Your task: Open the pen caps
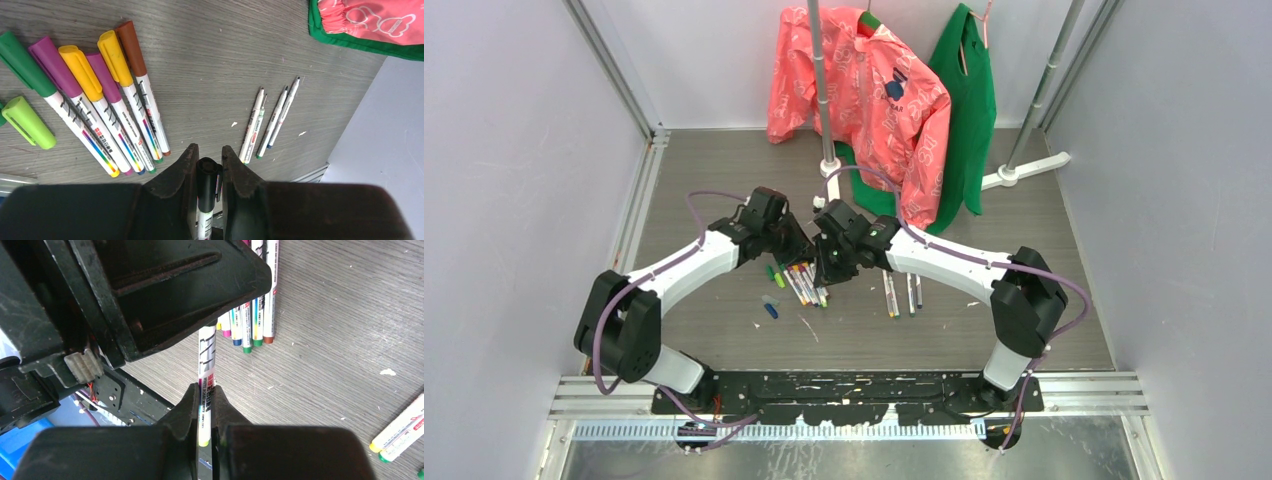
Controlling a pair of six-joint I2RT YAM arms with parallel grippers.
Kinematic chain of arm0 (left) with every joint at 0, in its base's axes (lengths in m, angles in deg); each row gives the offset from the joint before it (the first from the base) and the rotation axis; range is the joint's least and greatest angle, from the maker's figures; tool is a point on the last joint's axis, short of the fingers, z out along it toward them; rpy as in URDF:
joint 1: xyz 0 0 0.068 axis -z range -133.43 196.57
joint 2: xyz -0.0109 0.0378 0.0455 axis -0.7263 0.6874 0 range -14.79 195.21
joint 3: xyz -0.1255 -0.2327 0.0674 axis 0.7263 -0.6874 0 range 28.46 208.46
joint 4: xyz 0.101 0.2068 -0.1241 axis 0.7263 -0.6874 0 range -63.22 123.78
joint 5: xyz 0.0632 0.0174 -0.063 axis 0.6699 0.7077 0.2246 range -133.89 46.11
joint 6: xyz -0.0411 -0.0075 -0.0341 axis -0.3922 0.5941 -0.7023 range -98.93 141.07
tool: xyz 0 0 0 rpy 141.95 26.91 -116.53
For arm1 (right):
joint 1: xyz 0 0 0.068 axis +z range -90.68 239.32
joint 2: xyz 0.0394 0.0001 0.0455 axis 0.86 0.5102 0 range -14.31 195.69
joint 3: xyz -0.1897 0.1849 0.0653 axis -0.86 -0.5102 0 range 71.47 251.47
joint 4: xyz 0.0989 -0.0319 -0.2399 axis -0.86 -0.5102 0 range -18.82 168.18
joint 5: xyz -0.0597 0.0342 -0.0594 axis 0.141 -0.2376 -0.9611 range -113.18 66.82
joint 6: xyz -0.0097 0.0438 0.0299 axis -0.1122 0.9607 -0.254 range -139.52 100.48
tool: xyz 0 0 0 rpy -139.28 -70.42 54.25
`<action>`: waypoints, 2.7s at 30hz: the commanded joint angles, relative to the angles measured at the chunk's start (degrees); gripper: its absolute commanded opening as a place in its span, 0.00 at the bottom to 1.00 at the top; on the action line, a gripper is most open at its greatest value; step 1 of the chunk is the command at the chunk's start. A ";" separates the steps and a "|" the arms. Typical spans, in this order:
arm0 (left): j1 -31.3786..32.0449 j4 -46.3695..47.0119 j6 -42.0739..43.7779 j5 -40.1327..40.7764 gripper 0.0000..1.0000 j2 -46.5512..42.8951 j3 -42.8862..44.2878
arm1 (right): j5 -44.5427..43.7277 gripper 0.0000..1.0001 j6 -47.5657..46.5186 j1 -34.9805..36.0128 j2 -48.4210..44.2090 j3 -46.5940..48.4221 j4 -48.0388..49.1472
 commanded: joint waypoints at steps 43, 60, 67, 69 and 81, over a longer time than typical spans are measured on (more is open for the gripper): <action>0.19 -6.61 -23.15 19.06 0.00 -4.32 0.88 | -15.75 0.01 -6.68 2.16 -5.28 -9.73 -7.63; -1.27 7.70 -6.59 13.04 0.00 -7.31 -5.91 | 7.97 0.01 -2.63 -9.47 -21.40 -19.79 0.21; 0.90 -12.25 -5.11 21.04 0.00 -12.54 -7.01 | -4.71 0.01 -5.48 -9.46 -10.58 -13.62 -5.09; 1.73 -15.92 -5.50 23.29 0.00 -14.36 -7.83 | -6.42 0.01 -5.31 -9.52 -8.03 -13.13 -4.38; 2.05 -22.63 -7.48 27.08 0.09 -17.93 -12.51 | -15.37 0.05 -3.57 -9.42 0.39 -13.44 -1.30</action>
